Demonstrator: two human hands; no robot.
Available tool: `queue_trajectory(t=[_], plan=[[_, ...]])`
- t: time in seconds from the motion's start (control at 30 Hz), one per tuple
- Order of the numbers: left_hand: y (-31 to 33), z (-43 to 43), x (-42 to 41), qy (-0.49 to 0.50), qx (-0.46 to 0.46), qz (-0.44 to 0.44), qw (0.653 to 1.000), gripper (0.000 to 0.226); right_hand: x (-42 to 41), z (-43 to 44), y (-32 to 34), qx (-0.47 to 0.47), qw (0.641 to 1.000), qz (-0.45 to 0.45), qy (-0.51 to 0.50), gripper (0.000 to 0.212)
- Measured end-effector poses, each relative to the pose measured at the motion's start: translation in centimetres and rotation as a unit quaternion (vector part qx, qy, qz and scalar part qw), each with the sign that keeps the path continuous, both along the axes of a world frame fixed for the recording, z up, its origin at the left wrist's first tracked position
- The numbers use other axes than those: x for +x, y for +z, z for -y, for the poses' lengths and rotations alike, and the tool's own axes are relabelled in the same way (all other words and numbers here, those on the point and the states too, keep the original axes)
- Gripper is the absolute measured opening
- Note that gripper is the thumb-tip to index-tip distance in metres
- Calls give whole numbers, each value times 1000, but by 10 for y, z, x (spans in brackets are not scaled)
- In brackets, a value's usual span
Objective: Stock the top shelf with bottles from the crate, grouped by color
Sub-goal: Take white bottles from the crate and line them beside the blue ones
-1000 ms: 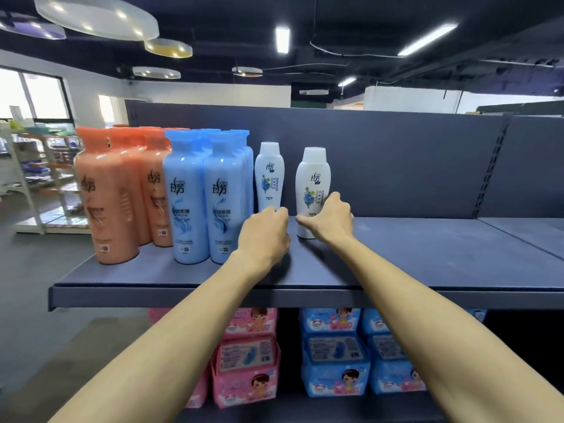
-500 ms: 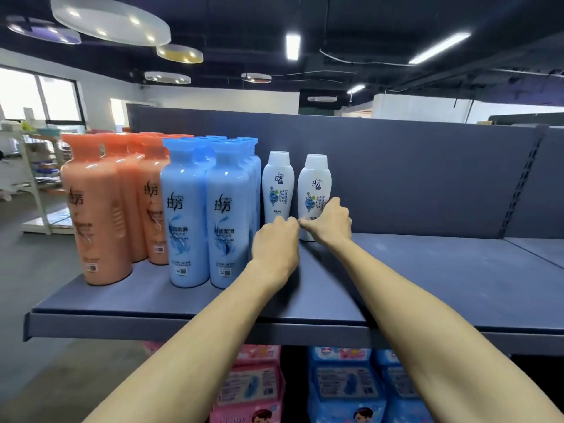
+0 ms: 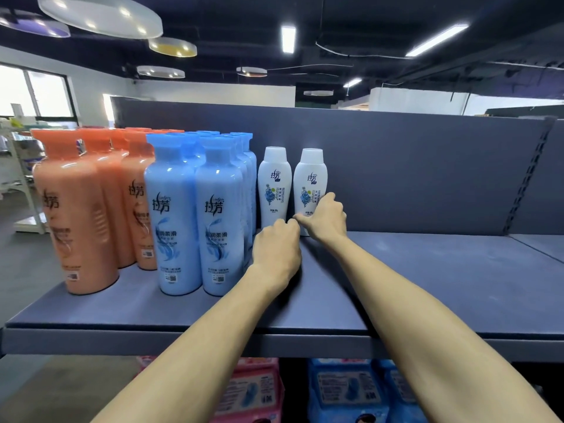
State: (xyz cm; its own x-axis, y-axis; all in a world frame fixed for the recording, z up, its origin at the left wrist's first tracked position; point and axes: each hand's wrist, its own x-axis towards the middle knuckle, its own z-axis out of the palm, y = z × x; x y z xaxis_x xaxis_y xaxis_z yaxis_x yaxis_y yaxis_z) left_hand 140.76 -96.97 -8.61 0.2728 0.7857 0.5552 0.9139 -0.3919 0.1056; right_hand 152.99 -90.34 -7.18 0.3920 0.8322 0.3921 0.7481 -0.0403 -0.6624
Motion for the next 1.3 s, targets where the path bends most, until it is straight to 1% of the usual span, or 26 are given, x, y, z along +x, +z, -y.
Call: queue_trajectory(t=[0.1,0.33,0.4,0.5,0.6,0.77,0.97,1.17,1.3], plan=[[-2,1,2,1,-5,-6,1000,16,0,-1,0,-5,1000,3,1,64],[-3,11,0,-7,-9,-13,1000,23,3,12,1,-32,999,-13,4,69],[1,13,-3,-6,-7,-11,1000,20,8,20,2,-41,999,1,3,69],[9,20,-6,-10,-9,-2,1000,6,17,37,11,-42,998,45,-9,66],[15,28,-6,-13,-12,-5,1000,13,27,55,21,-44,995,84,-15,63],[21,43,-4,-18,-1,-13,1000,8,42,85,32,-49,993,109,-7,64],[25,71,8,-41,-2,-24,999,14,55,122,36,-49,984,166,-29,41],[40,100,36,-68,15,-7,998,17,79,172,57,-46,977,205,-41,33],[40,121,55,-95,21,-4,995,17,95,206,58,-37,975,215,-49,31]])
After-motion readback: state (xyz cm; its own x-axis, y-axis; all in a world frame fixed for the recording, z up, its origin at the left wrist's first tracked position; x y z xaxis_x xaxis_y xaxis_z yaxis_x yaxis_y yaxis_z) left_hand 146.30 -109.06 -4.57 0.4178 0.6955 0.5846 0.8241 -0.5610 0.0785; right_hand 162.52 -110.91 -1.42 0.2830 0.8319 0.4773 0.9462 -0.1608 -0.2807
